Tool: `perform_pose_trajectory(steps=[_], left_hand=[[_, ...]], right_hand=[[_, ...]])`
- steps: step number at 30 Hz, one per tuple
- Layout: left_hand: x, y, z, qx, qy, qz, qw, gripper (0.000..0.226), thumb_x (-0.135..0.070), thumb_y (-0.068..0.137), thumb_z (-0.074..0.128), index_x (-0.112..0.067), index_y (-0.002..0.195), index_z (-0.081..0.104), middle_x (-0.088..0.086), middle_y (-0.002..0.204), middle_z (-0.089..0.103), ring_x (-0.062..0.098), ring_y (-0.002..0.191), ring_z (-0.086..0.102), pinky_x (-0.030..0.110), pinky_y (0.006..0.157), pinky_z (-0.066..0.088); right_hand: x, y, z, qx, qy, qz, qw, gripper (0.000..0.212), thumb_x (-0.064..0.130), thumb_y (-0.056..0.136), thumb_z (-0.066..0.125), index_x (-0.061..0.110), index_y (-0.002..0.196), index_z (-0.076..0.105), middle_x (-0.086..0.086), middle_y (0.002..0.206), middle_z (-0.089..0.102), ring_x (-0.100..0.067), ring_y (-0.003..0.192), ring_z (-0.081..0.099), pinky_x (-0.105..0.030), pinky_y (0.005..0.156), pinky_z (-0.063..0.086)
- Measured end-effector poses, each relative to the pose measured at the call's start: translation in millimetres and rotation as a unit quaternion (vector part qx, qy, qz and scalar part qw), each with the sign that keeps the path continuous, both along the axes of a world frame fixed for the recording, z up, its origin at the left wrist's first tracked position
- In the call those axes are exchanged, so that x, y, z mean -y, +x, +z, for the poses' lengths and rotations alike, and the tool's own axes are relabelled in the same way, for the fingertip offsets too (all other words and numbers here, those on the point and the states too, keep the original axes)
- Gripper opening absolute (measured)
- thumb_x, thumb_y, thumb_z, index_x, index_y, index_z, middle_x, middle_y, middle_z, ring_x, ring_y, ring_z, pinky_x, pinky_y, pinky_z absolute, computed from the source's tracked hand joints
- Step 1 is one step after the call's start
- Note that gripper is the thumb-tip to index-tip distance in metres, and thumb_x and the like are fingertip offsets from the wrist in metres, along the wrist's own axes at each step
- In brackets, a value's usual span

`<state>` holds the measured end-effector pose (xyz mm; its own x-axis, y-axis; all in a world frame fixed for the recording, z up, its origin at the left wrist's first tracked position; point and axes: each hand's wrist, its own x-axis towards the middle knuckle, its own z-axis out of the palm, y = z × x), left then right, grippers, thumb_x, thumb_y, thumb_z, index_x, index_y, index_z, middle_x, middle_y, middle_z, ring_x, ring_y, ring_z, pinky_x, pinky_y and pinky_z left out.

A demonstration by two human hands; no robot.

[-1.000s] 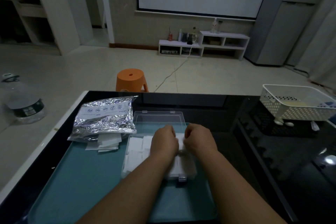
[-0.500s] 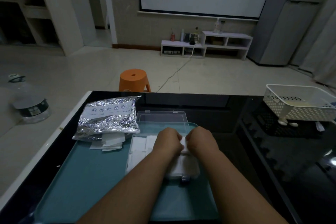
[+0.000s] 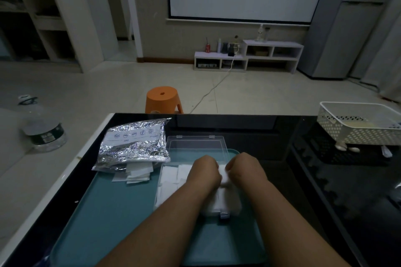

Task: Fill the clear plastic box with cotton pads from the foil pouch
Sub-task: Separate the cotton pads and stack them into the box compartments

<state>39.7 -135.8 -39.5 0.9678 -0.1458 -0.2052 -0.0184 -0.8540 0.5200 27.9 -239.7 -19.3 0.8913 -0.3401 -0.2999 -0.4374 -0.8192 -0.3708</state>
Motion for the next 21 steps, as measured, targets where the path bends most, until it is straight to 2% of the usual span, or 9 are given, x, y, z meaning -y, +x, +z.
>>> perform_pose_trajectory(steps=[6,10,12,16,21], left_hand=[[-5,4,3,0.035,-0.004,0.002,0.999,0.019,-0.012,0.084,0.065,-0.009,0.1,0.074,0.011,0.103,0.071,0.026,0.101,0.065,0.029,0.088,0.051],[-10,4,2,0.073,-0.04,0.024,0.996,0.029,-0.012,0.088,0.063,-0.013,0.116,0.069,0.007,0.119,0.068,0.022,0.112,0.061,0.028,0.093,0.046],[-16,3,3,0.09,-0.066,0.041,0.993,0.031,-0.011,0.088,0.063,-0.017,0.119,0.068,0.004,0.121,0.067,0.02,0.112,0.061,0.028,0.093,0.045],[-35,-2,8,0.124,-0.112,0.071,0.983,0.027,-0.018,0.09,0.064,-0.021,0.116,0.067,0.0,0.114,0.068,0.017,0.105,0.062,0.028,0.088,0.047],[-69,-10,12,0.135,-0.13,0.09,0.978,0.03,-0.022,0.088,0.066,-0.023,0.118,0.066,-0.004,0.114,0.067,0.015,0.101,0.061,0.026,0.085,0.046]], right_hand=[[0,4,7,0.046,0.014,0.006,0.999,0.02,0.014,0.091,0.059,0.015,0.106,0.071,-0.003,0.108,0.068,-0.016,0.091,0.063,-0.03,0.082,0.053],[-1,2,16,0.056,0.022,0.037,0.998,0.027,0.008,0.091,0.06,0.016,0.115,0.069,-0.003,0.117,0.066,-0.017,0.101,0.062,-0.032,0.091,0.052],[-3,-1,20,0.075,0.027,0.049,0.996,0.032,0.007,0.091,0.059,0.017,0.121,0.066,-0.003,0.123,0.063,-0.018,0.106,0.06,-0.034,0.095,0.05],[-11,-5,16,0.136,0.076,0.043,0.987,0.025,0.012,0.092,0.06,0.019,0.115,0.065,-0.002,0.121,0.063,-0.015,0.107,0.06,-0.034,0.095,0.05],[-28,-8,12,0.154,0.117,0.062,0.979,0.022,0.016,0.092,0.061,0.021,0.114,0.065,-0.001,0.114,0.064,-0.014,0.1,0.06,-0.029,0.086,0.05]])
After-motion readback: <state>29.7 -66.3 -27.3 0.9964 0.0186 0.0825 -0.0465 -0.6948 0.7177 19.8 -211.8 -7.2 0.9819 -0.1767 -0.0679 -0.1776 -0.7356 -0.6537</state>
